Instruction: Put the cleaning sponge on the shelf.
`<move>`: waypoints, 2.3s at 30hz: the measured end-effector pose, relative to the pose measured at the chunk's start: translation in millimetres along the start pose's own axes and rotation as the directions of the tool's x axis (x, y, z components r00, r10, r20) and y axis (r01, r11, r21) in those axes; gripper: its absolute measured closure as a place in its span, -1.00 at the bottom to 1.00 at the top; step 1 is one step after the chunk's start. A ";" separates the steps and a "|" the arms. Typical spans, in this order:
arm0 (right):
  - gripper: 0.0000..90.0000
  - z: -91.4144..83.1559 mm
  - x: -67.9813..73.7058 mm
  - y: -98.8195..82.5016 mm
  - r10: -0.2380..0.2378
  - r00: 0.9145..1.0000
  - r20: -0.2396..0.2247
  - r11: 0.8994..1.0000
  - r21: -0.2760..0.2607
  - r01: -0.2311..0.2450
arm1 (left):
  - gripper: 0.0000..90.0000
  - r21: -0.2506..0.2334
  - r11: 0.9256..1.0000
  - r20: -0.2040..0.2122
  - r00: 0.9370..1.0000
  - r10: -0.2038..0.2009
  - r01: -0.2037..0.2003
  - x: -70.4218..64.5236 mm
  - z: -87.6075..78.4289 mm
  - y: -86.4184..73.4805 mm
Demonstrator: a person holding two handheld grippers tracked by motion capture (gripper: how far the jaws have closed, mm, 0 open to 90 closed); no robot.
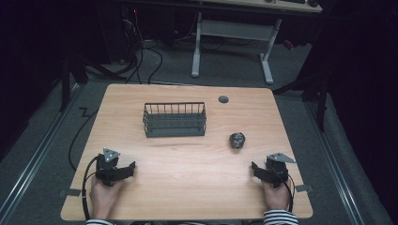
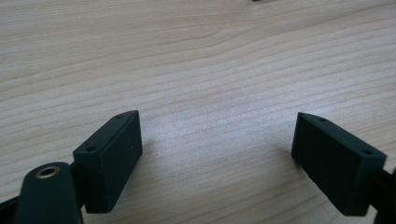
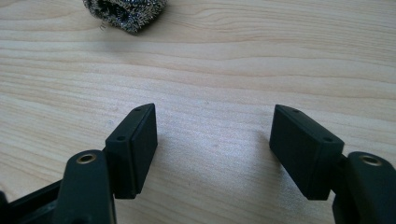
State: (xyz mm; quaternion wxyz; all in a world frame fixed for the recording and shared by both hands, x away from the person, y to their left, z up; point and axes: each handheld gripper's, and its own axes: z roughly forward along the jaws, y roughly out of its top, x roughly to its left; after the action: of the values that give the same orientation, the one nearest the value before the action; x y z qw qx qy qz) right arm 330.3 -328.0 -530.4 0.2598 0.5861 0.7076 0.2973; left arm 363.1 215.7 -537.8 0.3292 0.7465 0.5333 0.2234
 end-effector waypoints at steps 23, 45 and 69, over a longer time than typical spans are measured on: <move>-0.29 0.2 0.6 -0.1 -0.005 1.000 -0.006 1.000 -0.002 0.005 | -0.44 -0.042 0.999 0.043 0.999 -0.016 0.018 10.0 -5.5 8.2; -0.29 0.3 1.0 -0.1 -0.009 1.000 -0.008 1.000 -0.004 0.009 | -0.38 -0.113 0.993 0.214 0.977 0.000 0.024 13.0 -33.3 63.8; -0.31 0.2 1.8 -0.1 -0.020 1.000 -0.021 1.000 -0.001 0.020 | -0.33 -0.092 0.994 0.280 0.960 -0.028 0.056 8.4 -14.2 132.8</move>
State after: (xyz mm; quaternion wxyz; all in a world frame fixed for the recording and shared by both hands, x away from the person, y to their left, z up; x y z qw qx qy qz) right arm 330.1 -326.3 -530.6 0.2555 0.5757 0.7159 0.3012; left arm 442.4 198.8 -431.3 0.4423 0.7416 0.4858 0.1354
